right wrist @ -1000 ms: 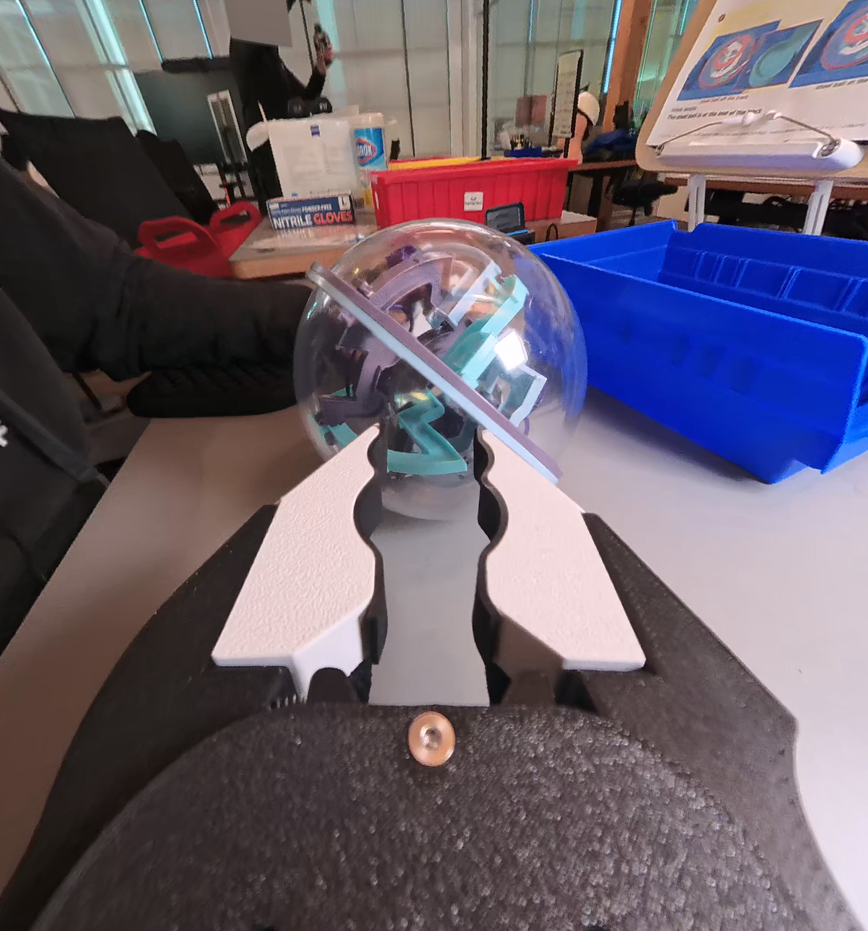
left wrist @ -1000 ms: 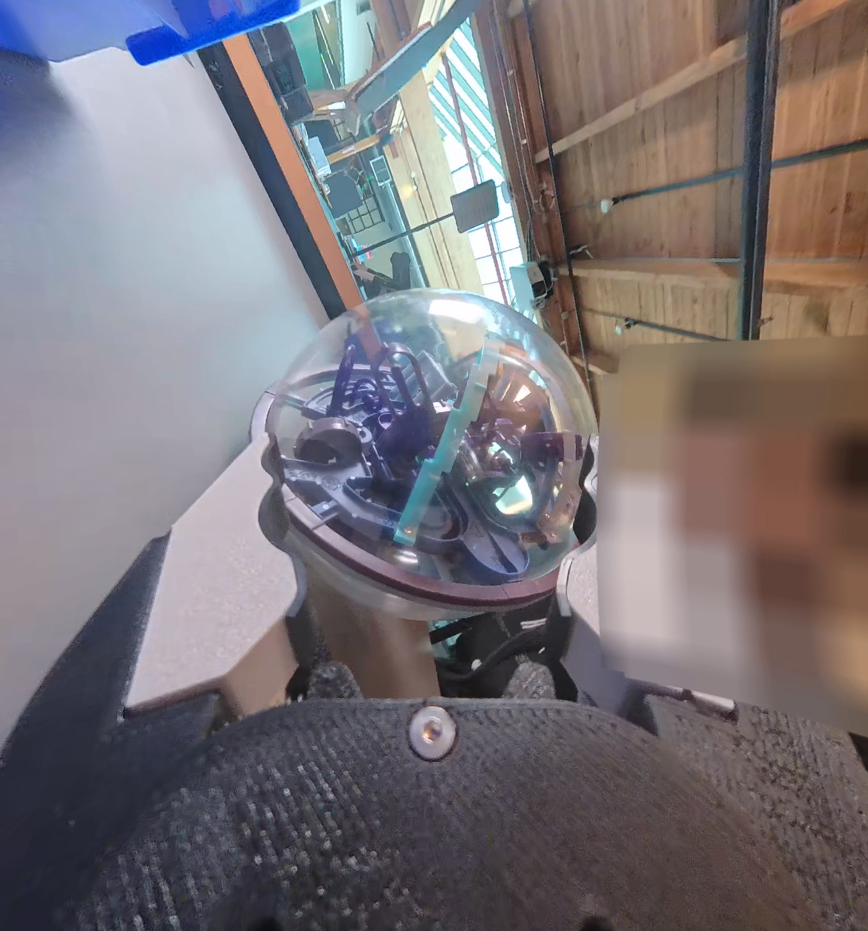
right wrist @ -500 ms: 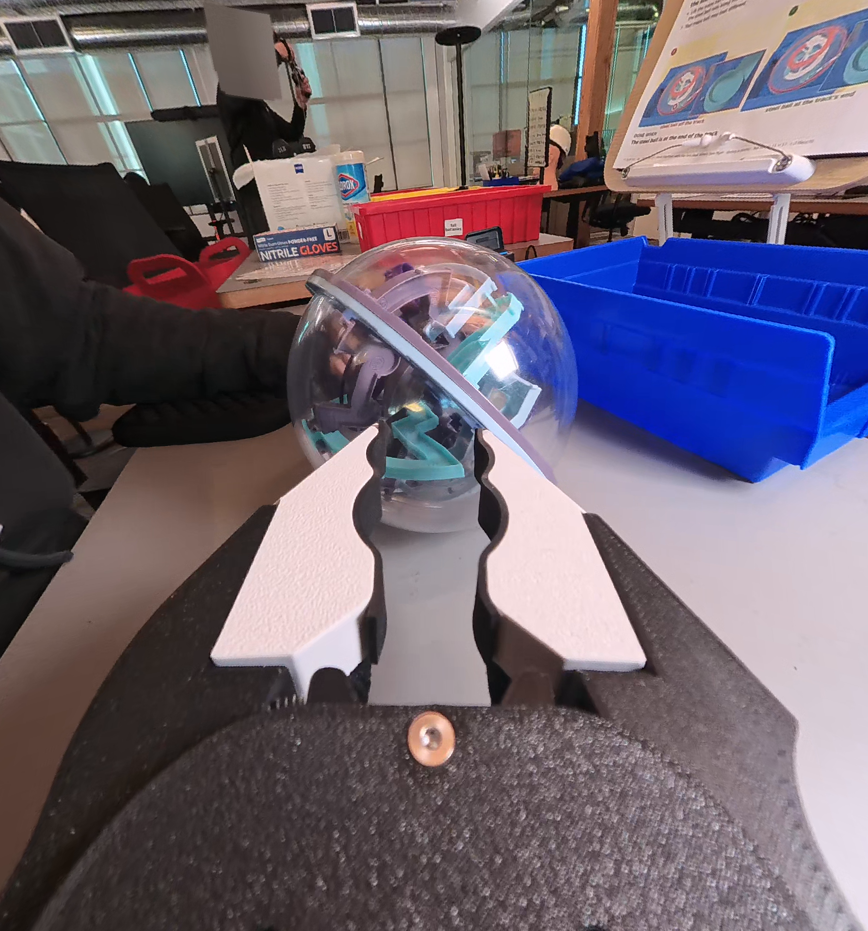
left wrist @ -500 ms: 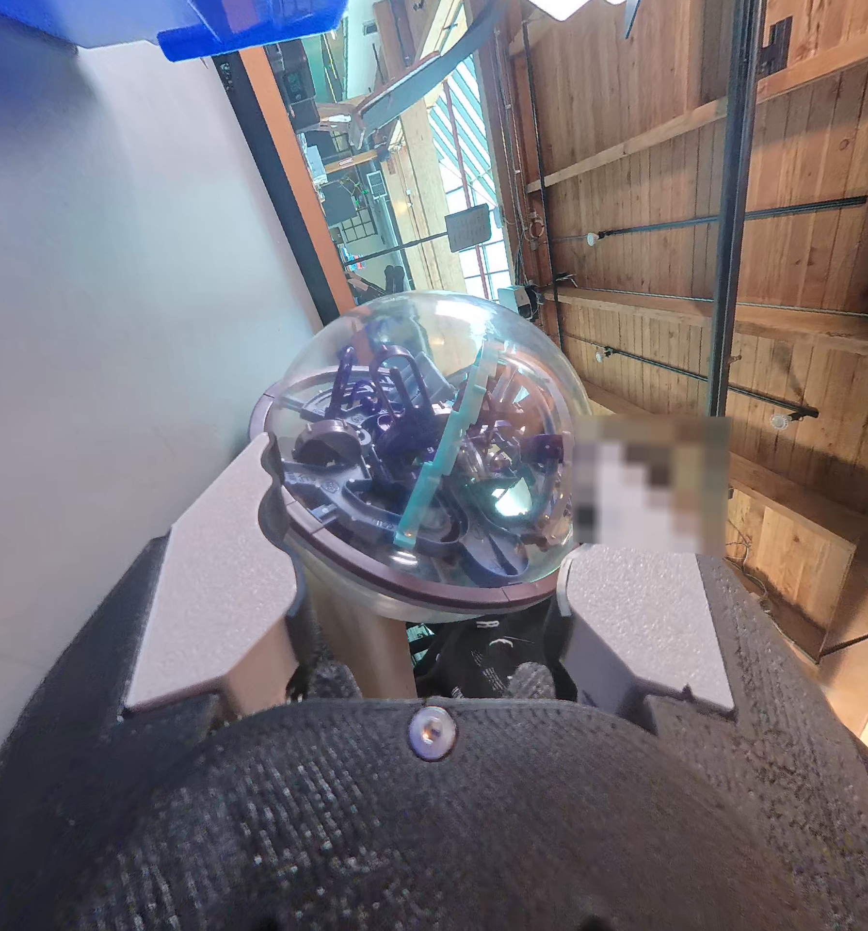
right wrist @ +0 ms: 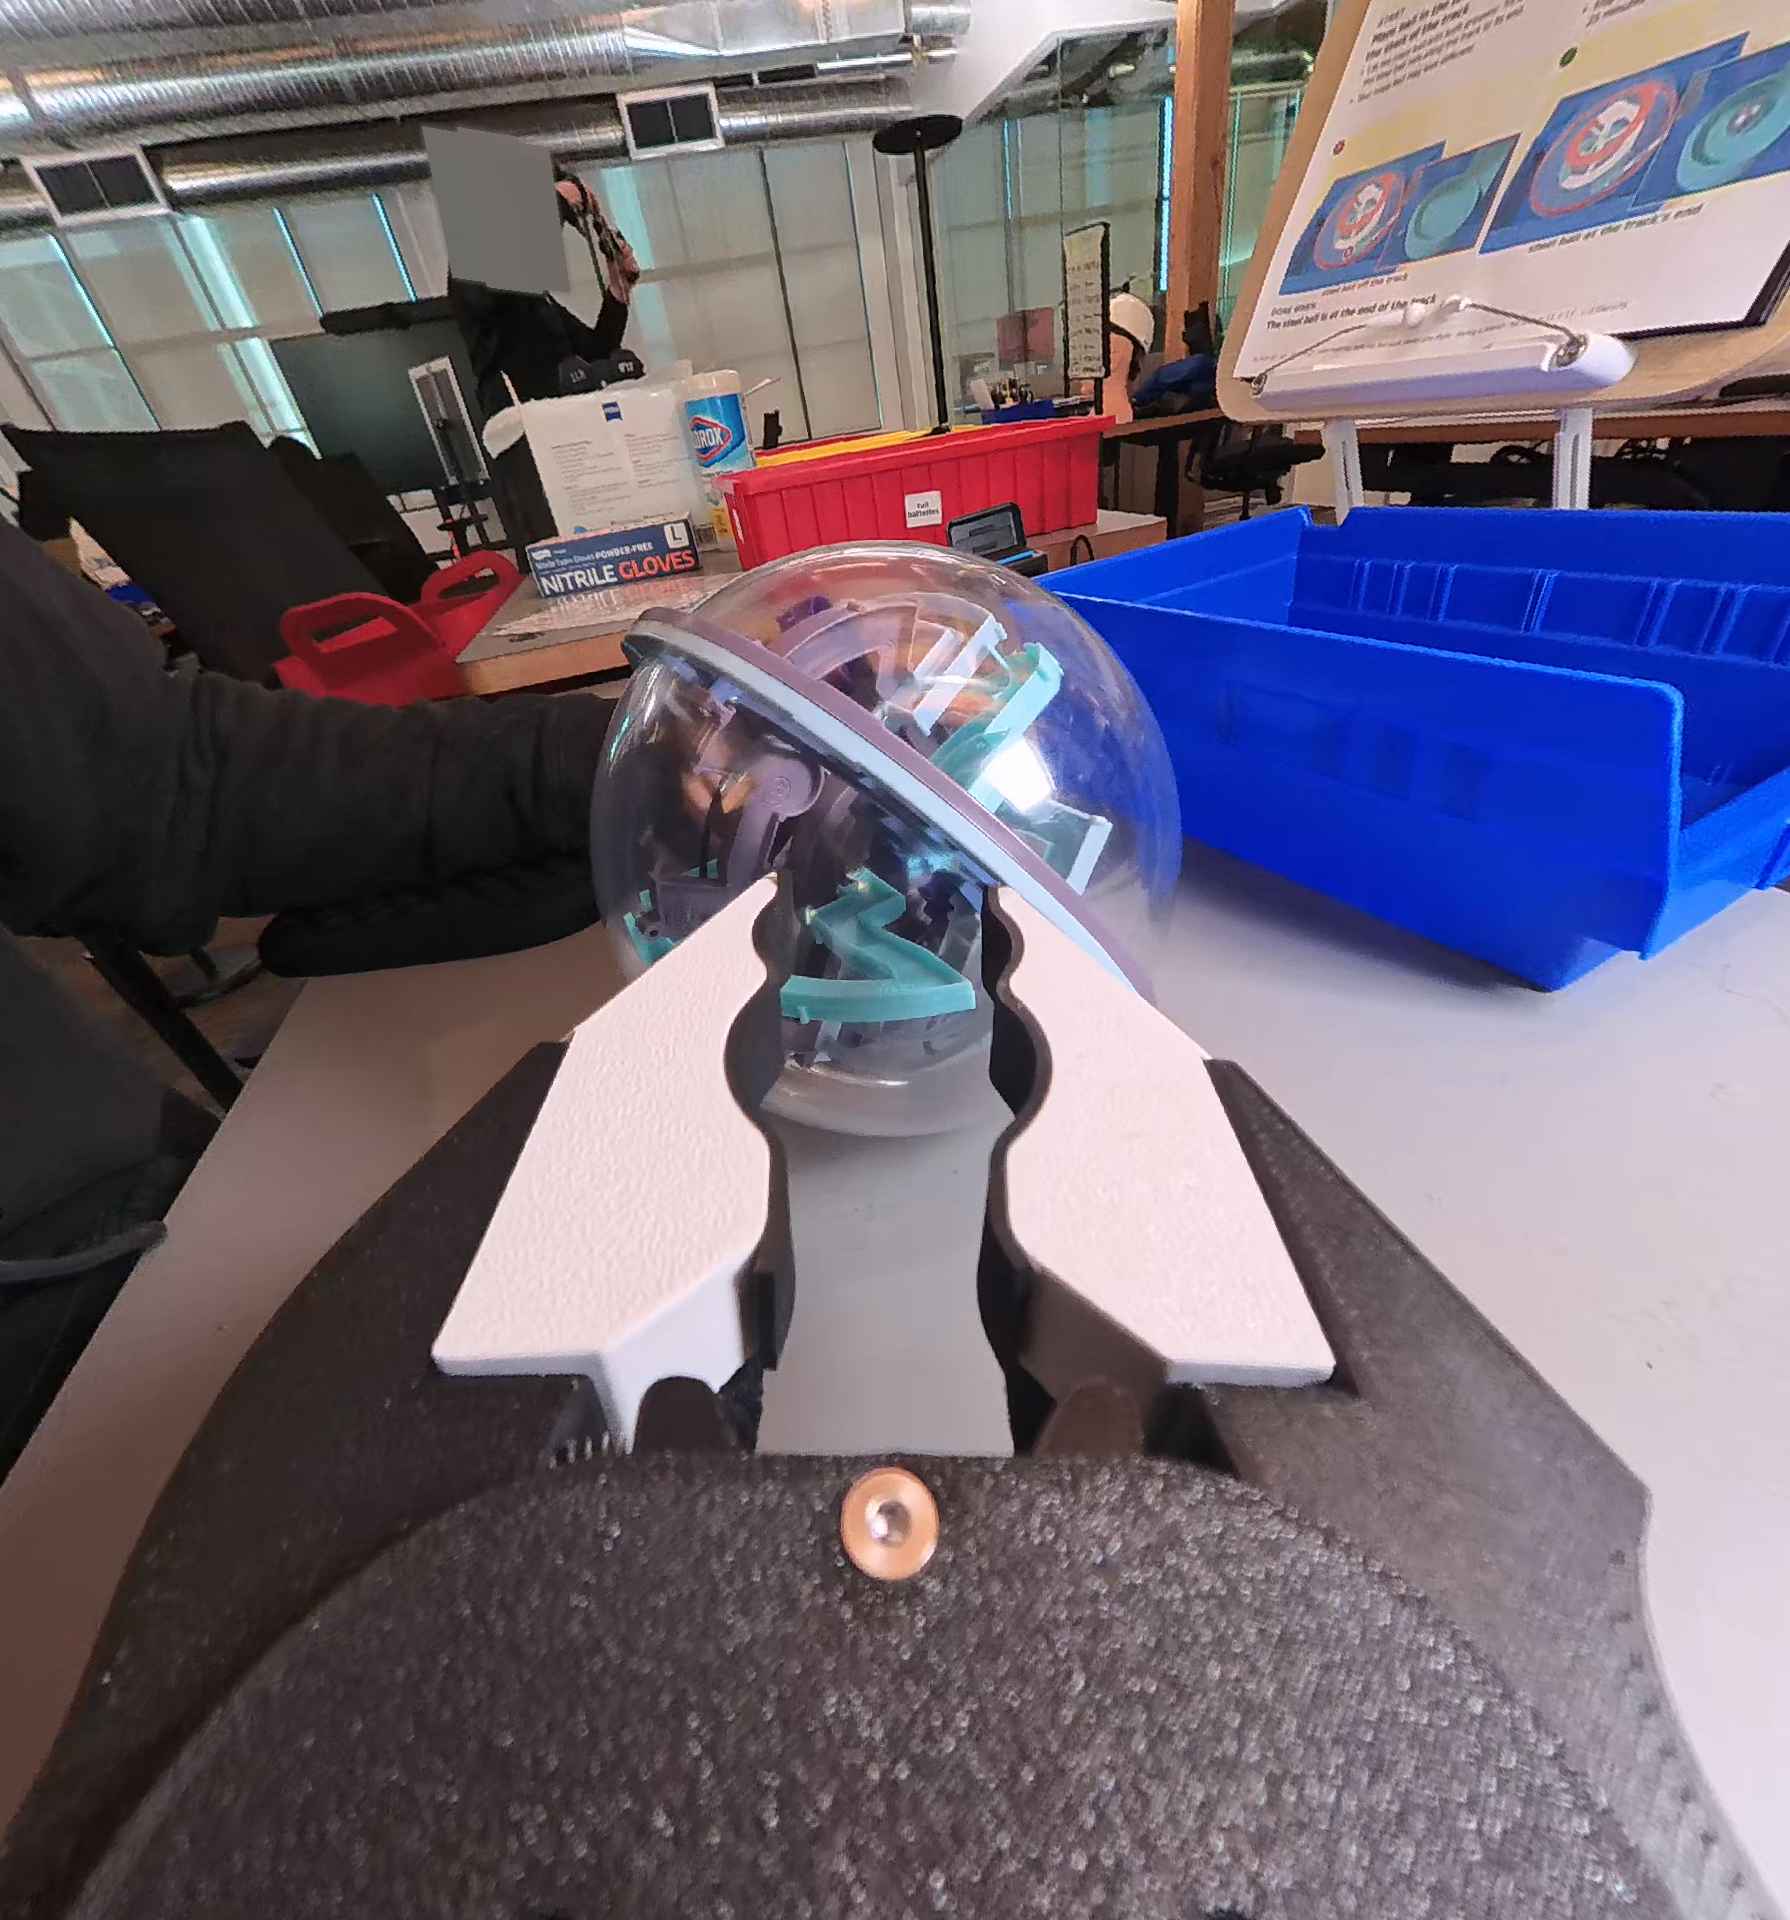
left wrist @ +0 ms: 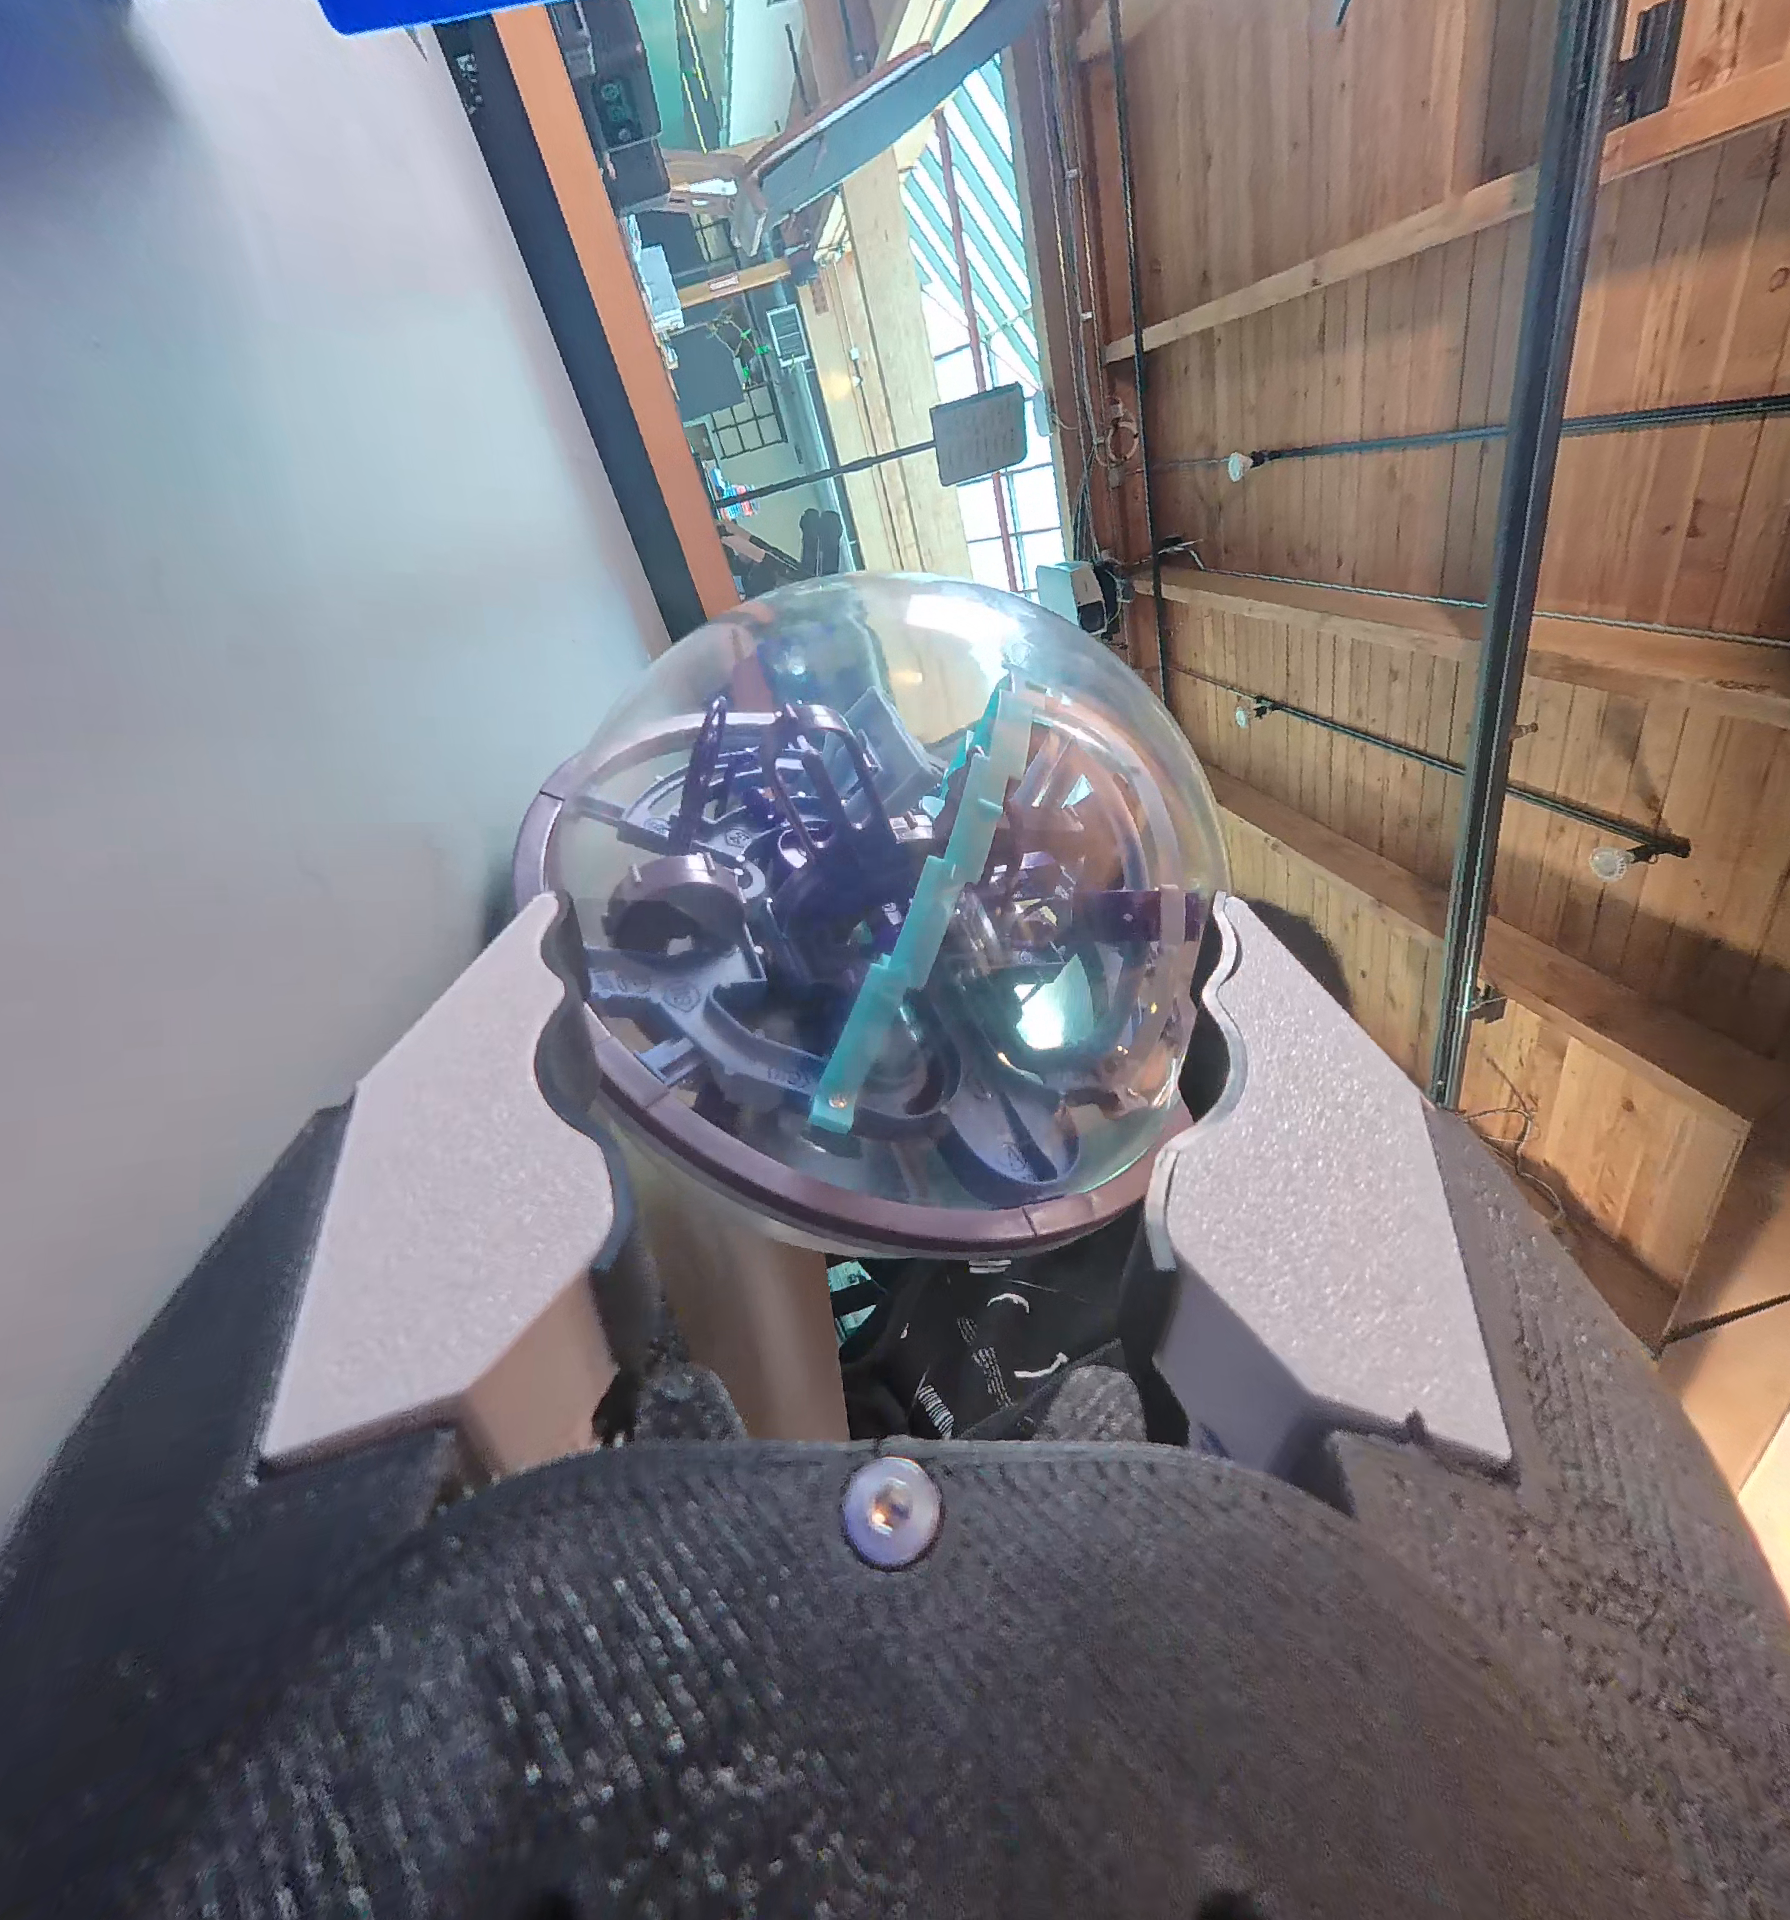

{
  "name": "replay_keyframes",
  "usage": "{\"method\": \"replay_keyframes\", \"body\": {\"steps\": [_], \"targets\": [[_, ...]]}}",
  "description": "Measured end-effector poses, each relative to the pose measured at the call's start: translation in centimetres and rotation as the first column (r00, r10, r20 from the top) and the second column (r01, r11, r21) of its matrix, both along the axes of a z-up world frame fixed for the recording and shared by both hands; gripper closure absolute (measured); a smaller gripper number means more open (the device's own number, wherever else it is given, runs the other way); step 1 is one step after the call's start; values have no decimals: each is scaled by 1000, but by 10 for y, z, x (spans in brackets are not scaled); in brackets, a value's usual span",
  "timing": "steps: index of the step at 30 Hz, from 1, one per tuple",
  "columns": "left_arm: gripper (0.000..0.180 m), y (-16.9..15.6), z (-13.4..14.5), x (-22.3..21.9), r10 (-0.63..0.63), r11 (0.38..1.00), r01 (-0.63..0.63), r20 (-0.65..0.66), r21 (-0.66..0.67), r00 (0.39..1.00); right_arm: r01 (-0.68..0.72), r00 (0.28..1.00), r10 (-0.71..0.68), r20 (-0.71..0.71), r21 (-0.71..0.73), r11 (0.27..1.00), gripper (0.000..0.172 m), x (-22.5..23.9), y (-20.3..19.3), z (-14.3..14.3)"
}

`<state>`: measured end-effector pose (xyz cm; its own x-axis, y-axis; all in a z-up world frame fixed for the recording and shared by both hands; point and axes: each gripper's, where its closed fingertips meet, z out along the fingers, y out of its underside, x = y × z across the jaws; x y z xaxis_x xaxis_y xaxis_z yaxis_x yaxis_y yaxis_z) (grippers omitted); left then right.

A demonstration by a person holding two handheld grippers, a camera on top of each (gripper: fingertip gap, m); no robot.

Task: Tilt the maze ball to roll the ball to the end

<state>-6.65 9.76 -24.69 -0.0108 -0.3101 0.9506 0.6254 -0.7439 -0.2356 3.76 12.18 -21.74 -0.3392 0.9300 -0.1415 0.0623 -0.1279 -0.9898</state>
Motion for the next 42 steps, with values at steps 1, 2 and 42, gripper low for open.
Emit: {"method": "replay_keyframes", "body": {"steps": [1, 2, 42], "targets": [[66, 0, 0, 0, 0, 1000, 0, 3, -4, 1000, 1, 1000, -1, -1, 0, 1000, 139, 0, 0, 0], [66, 0, 0, 0, 1, 1000, -1, 5, -7, 1000, 1, 1000, -1, 0, -1, 1000, 139, 0, 0, 0], [76, -1, 7, -1, 34, 996, -26, -86, 86, 996, 45, 998, -47, -40, -47, 998, 141, 4, 13, 6]]}}
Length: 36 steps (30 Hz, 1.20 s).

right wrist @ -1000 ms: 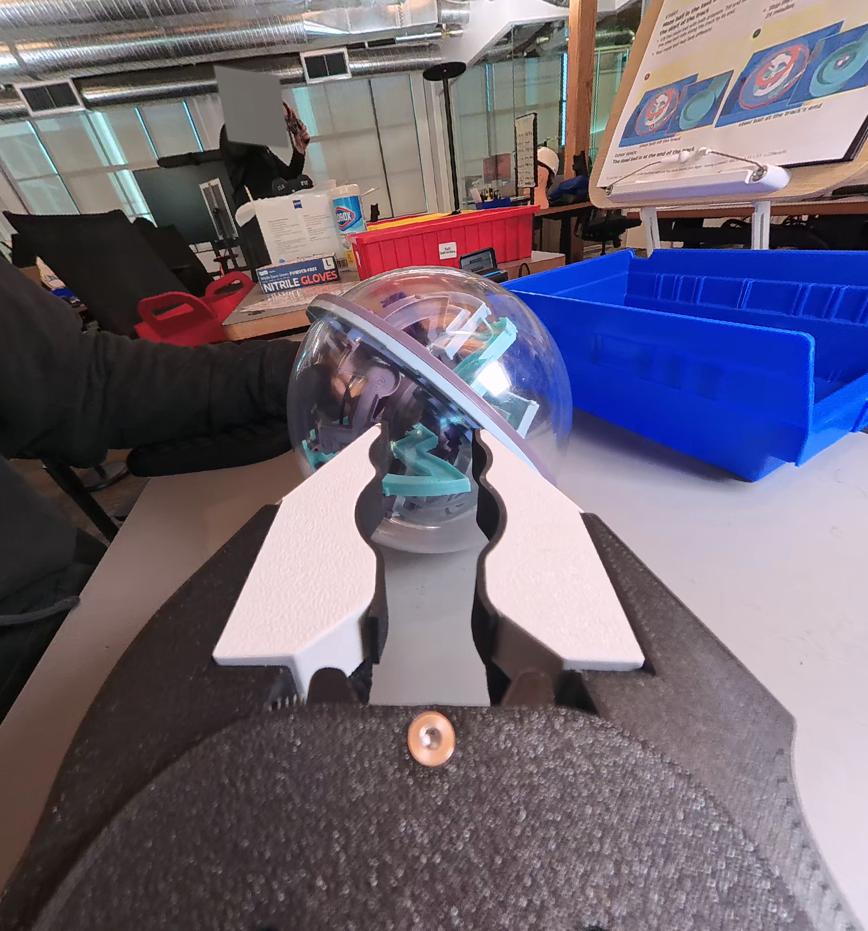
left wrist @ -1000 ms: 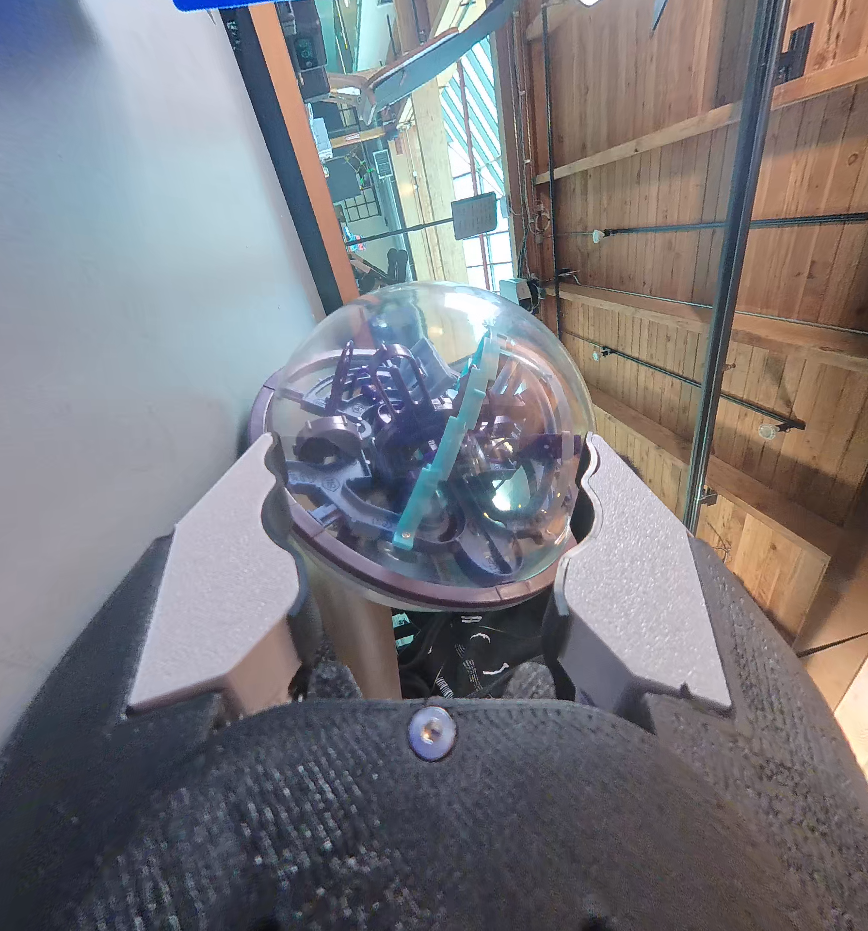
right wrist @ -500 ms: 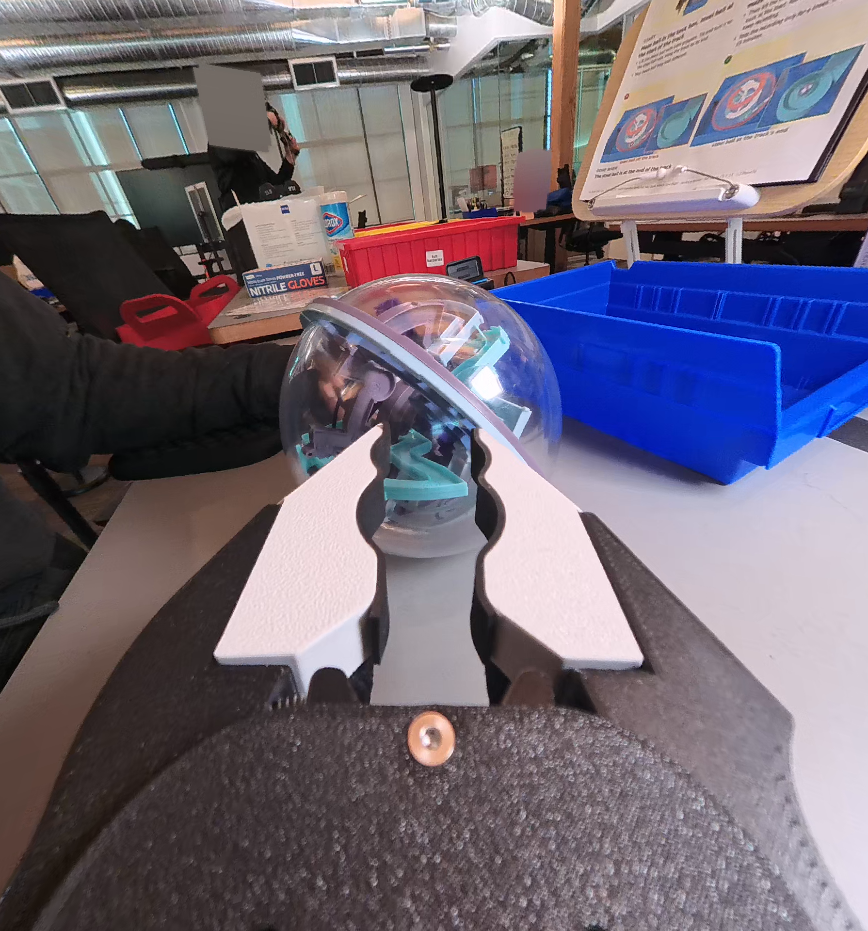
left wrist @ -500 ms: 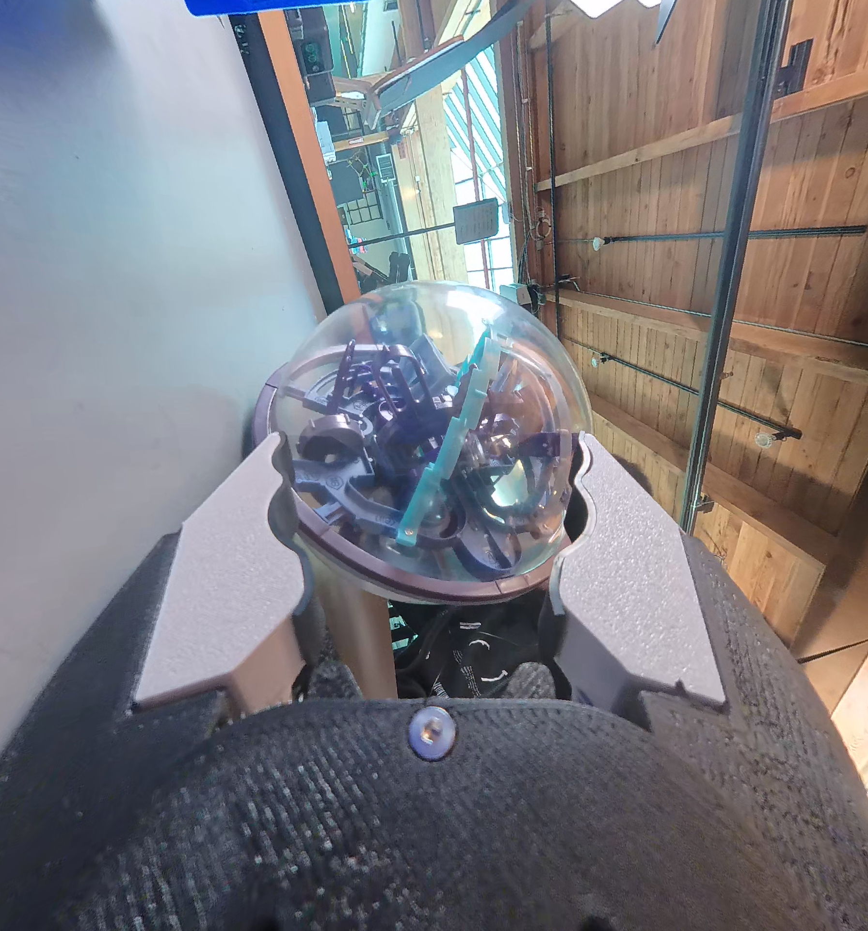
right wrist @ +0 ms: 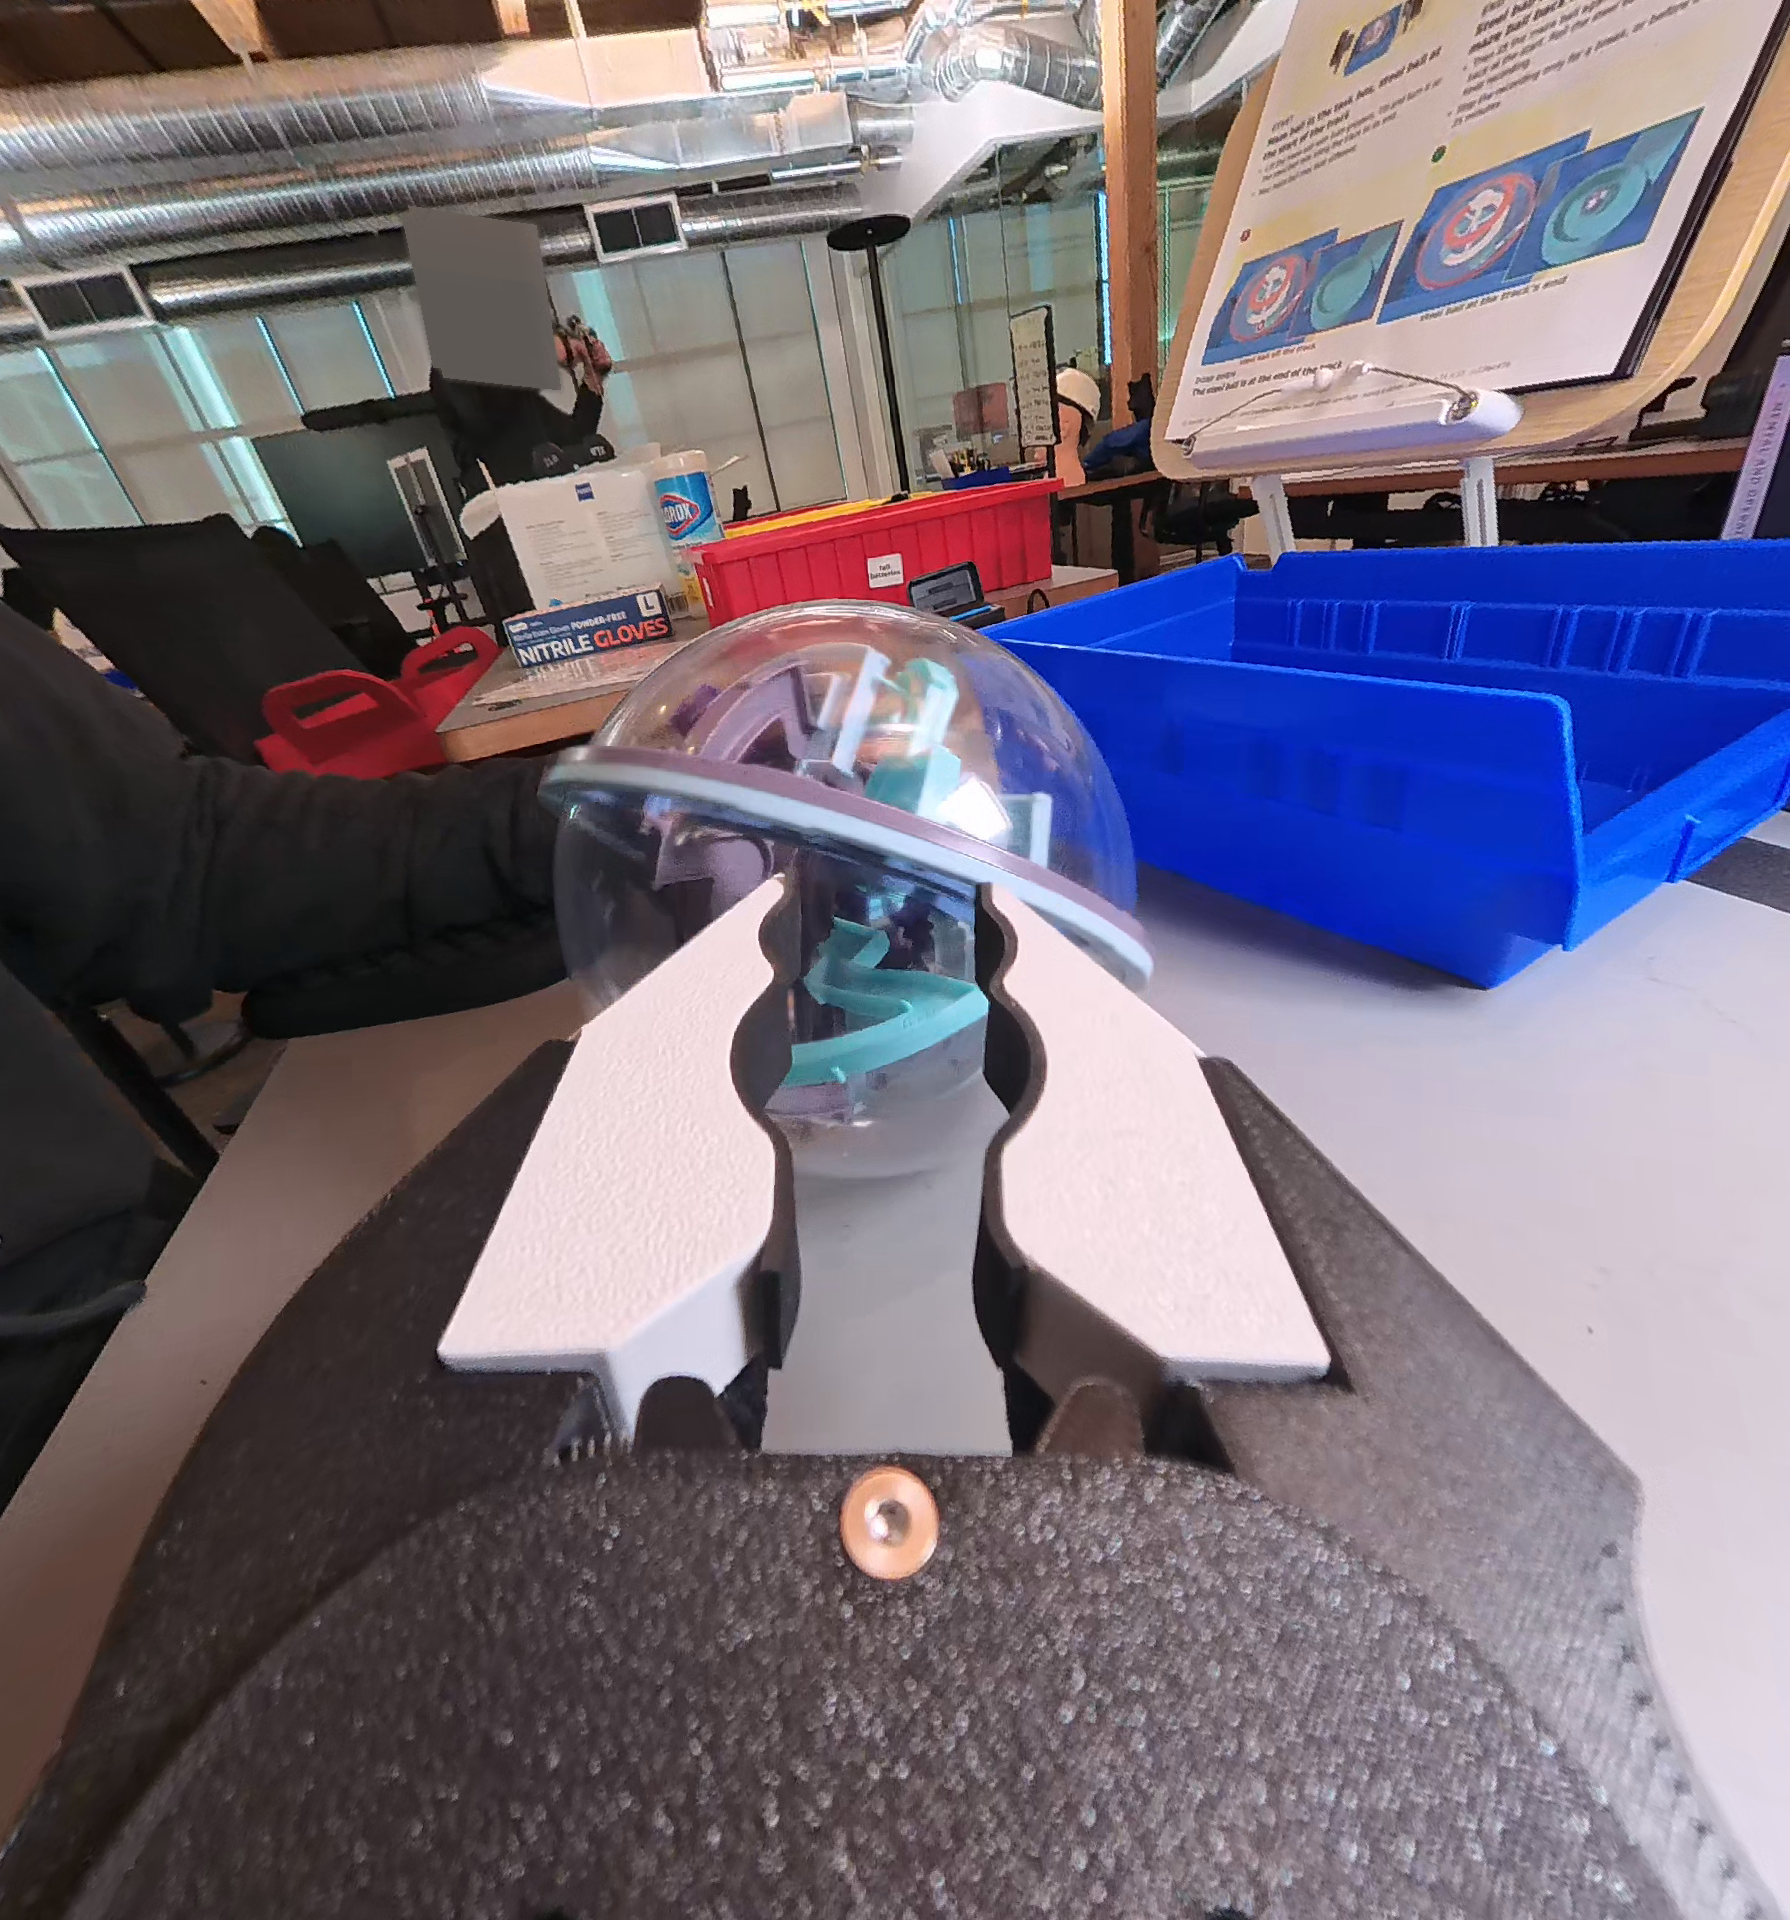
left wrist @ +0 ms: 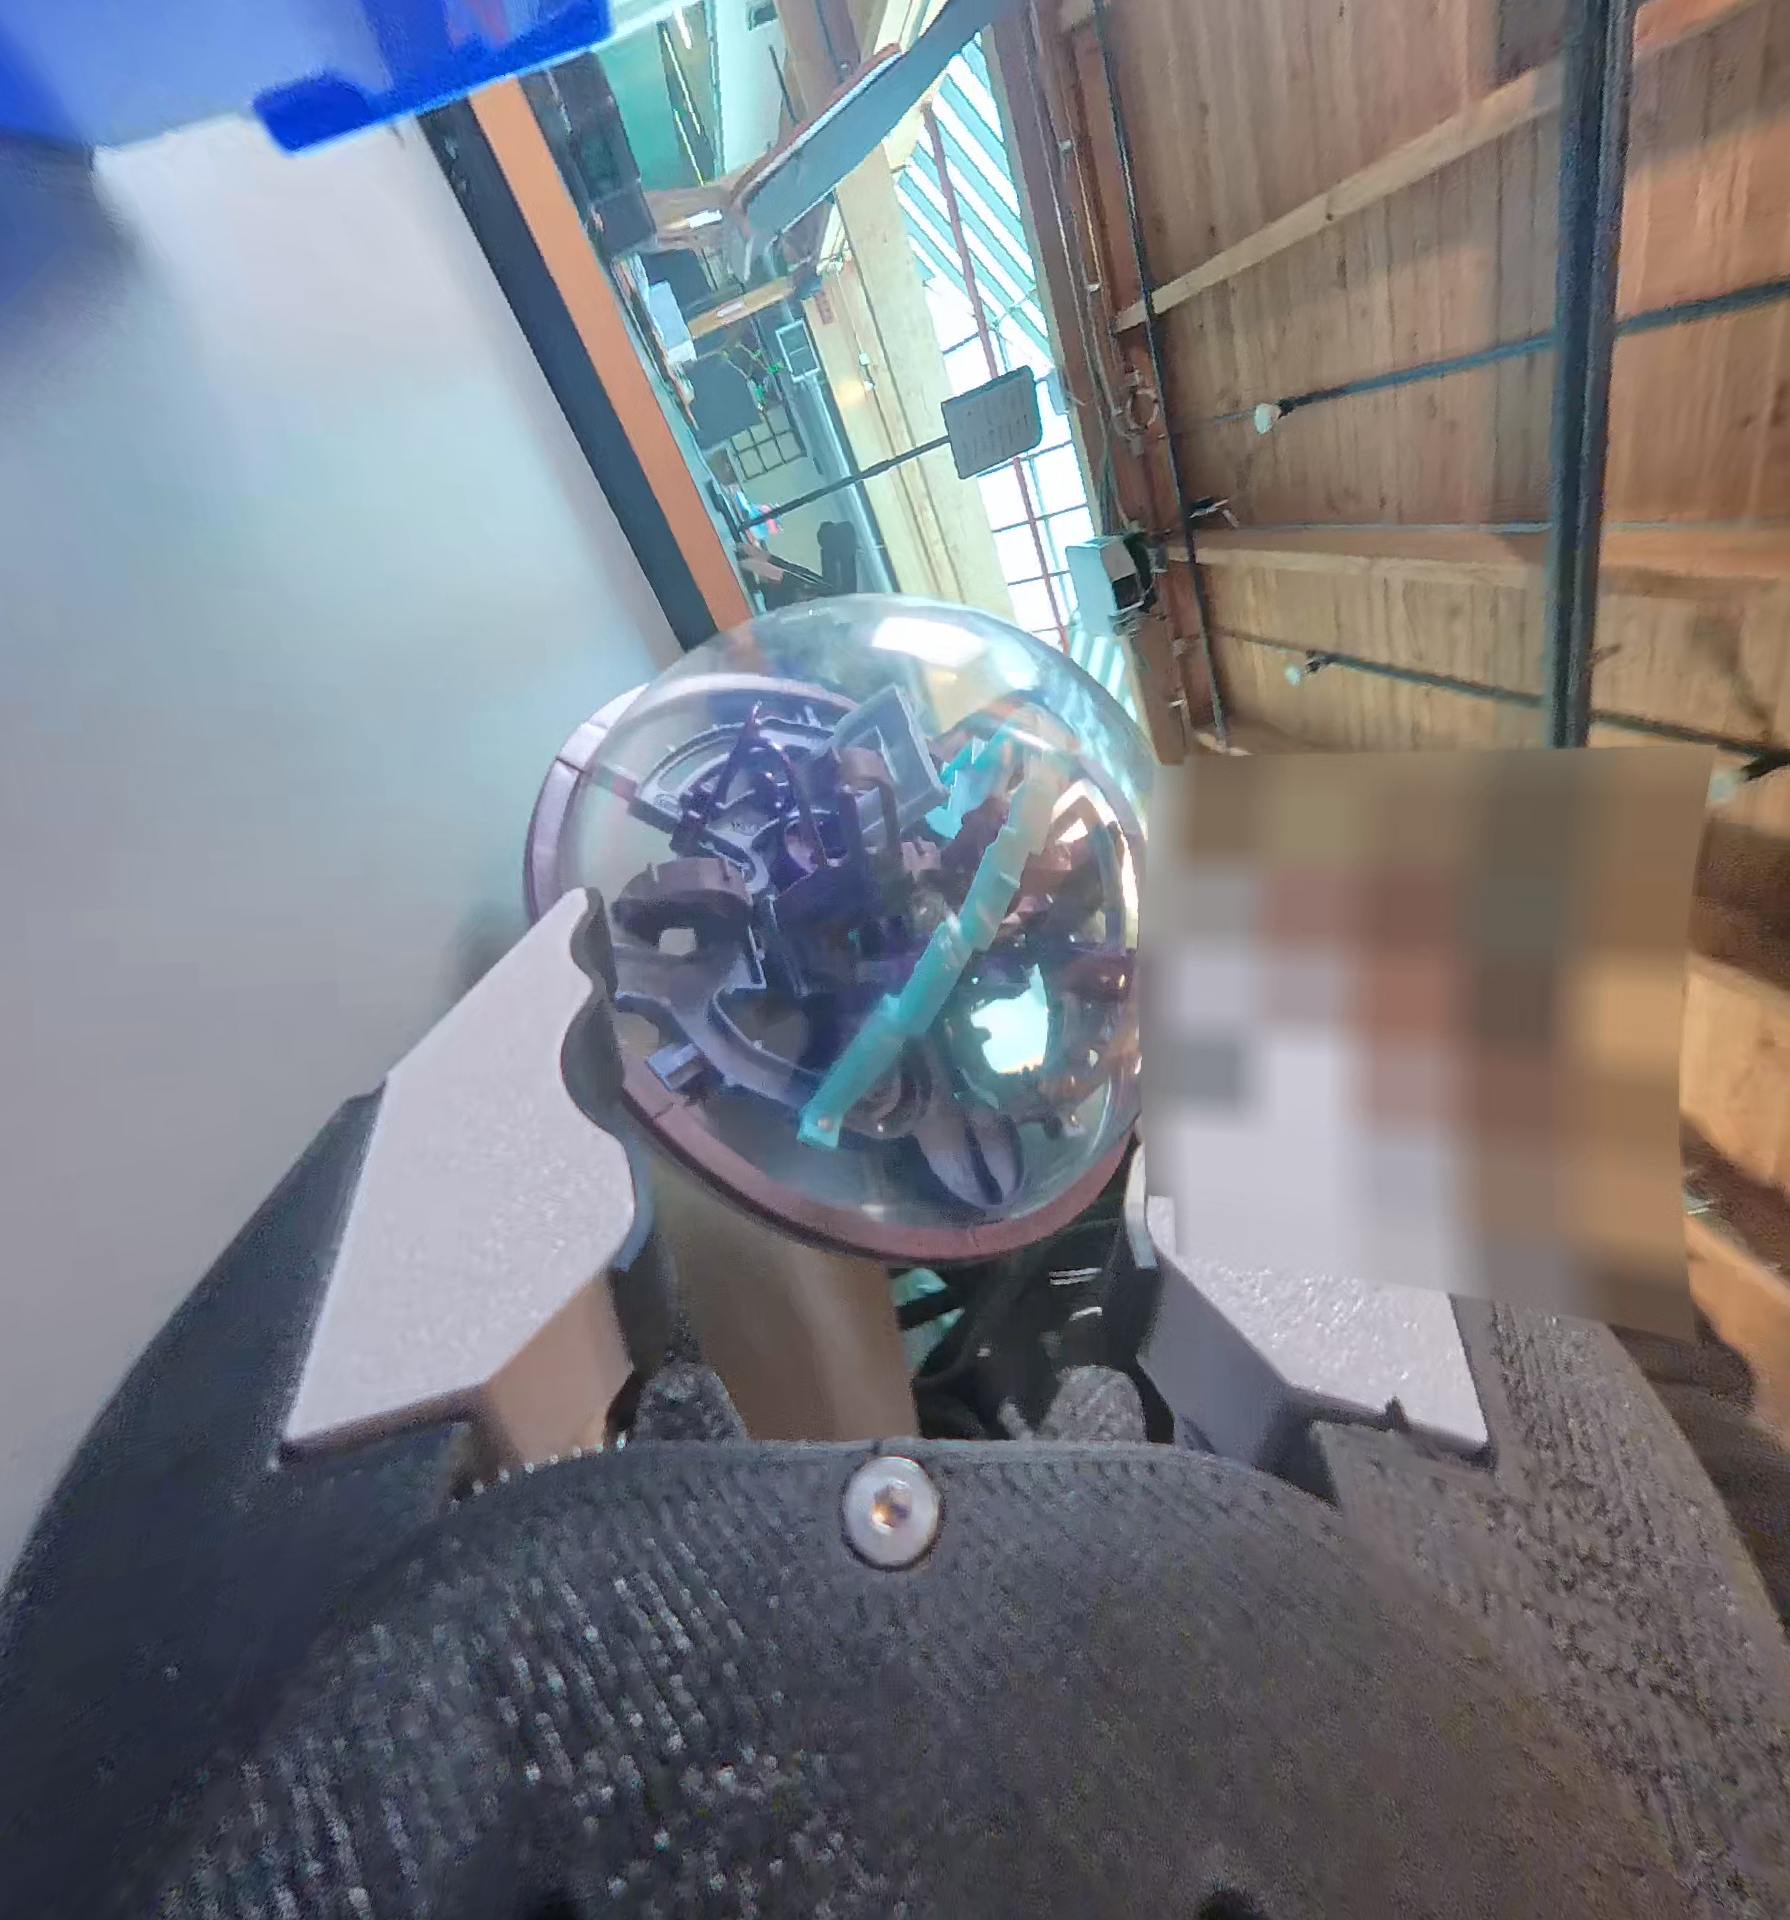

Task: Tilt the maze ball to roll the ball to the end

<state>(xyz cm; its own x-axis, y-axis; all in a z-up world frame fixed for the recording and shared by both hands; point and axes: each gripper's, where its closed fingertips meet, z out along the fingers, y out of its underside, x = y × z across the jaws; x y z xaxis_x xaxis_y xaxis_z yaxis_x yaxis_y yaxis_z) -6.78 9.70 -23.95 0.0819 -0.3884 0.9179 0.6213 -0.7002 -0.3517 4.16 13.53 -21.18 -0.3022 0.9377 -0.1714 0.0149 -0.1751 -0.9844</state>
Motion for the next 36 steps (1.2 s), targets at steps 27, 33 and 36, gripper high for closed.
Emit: {"method": "replay_keyframes", "body": {"steps": [27, 33, 36], "targets": [[50, -17, 34, 15, 207, 882, 60, -498, 468, 842, -178, 972, 166, 166, 61, 982, 128, -16, -31, -33], [52, -22, 36, 15, 204, 852, 84, -476, 517, 856, -192, 971, 203, 125, -89, 977, 118, -13, -22, -25], [53, -24, 36, 15, 197, 839, 100, -471, 534, 860, -185, 974, 190, 121, -54, 981, 118, -12, -24, -25]]}}
